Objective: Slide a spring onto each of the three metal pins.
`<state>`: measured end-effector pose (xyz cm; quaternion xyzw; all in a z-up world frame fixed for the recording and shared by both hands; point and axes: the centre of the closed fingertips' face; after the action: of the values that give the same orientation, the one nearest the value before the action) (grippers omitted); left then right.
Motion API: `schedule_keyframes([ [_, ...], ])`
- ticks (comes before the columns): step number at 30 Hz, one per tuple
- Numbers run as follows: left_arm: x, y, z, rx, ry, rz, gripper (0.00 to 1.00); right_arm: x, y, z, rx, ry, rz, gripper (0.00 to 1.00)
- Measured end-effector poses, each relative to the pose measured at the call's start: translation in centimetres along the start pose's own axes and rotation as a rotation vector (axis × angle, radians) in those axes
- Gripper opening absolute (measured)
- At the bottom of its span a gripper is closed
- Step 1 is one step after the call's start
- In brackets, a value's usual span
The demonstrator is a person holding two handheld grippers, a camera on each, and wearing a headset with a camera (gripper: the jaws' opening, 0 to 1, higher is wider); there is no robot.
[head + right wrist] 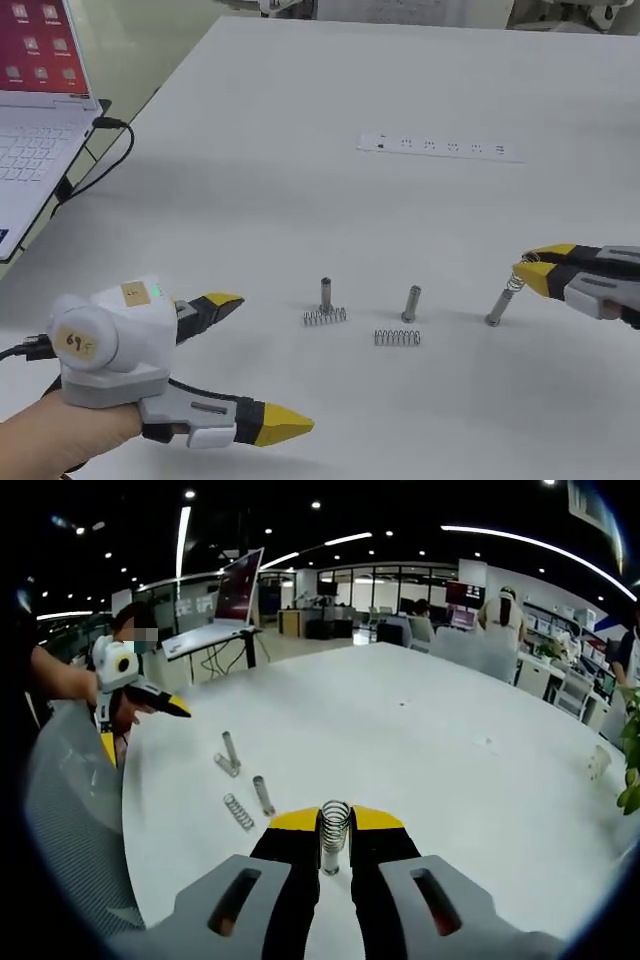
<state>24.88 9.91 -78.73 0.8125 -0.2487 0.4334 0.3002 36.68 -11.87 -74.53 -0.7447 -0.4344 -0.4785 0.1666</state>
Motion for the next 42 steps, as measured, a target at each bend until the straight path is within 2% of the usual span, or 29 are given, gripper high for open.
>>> schedule_keyframes([
  [6,0.0,-0.1,-0.1,0.003,0.001,-0.001,0.98,-0.6,0.0,0.3,0.003,-0.014,-0.001,0.08],
  [13,0.6,-0.3,-0.3,0.005,0.015,0.005,0.98,-0.9,-0.1,0.6,0.006,-0.022,-0.002,0.08],
  [26,2.6,-0.6,-0.4,0.009,0.049,0.032,0.98,-1.5,-0.2,1.1,0.013,-0.036,-0.005,0.08],
  [37,2.5,-0.6,-0.4,0.013,0.042,0.037,0.98,-2.4,-0.5,1.6,0.023,-0.057,-0.012,0.08],
  [42,2.6,-0.8,-0.6,0.020,0.046,0.035,0.98,-3.4,-0.8,2.1,0.029,-0.083,-0.025,0.08],
])
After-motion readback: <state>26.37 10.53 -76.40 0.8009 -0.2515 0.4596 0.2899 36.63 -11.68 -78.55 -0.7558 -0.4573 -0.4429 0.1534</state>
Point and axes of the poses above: the centre of the closed fingertips' face, and the gripper's own axes: z roughly forward along the fingers, y roughly to its right, x roughly out of its top, and after that the axes turned 9 degrees about -z, right-handed
